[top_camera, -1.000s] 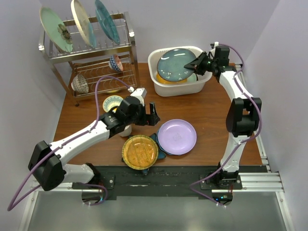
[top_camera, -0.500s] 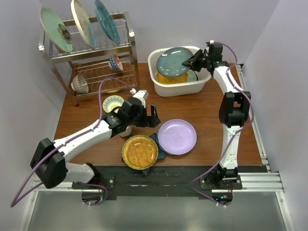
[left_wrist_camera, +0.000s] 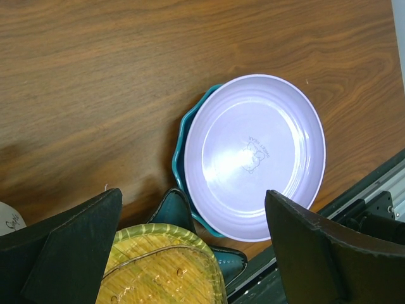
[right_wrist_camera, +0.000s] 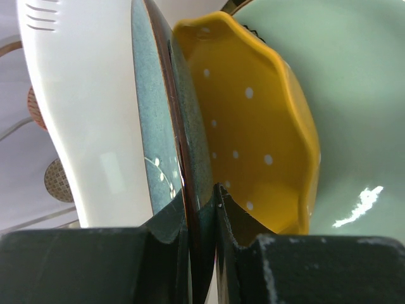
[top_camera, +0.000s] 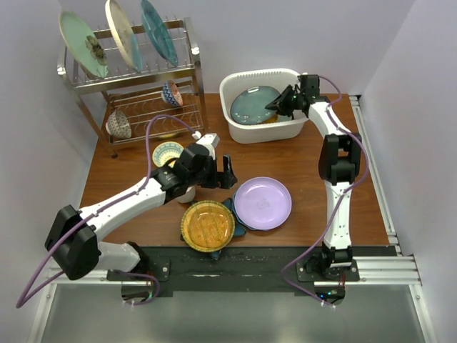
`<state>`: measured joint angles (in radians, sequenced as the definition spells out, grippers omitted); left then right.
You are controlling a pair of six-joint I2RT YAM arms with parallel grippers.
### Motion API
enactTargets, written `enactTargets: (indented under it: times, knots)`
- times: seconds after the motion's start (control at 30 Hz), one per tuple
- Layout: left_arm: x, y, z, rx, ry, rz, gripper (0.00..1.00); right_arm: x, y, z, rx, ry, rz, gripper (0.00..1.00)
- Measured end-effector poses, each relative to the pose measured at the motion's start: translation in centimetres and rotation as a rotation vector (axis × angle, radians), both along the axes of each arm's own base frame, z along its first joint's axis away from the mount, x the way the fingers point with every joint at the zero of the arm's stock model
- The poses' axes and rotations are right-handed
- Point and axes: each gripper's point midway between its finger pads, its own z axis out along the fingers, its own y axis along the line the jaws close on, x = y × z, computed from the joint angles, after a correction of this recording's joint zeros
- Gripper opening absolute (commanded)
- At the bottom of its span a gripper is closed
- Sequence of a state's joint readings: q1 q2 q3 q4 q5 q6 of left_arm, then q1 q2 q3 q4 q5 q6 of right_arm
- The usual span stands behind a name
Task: Place the plates into the plastic bin on the countertop
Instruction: Place the plate in the plastic bin.
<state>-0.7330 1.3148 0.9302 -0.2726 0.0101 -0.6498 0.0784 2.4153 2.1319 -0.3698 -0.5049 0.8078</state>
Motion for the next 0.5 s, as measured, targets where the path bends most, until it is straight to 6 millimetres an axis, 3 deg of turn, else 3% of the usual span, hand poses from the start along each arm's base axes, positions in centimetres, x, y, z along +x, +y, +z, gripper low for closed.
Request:
enactTargets:
  times: [0.37,0.5]
  knots:
    - [-0.24,0.12,-0.51,0.006,0.010,-0.004,1.00,-0.12,-0.02,-0.34,-0.005,0.010,0.001,0.00]
    - [-0.24,0.13,-0.51,0.006,0.010,-0.003,1.00,-0.11,-0.03,-0.35,-0.008,0.007,0.004,0.08]
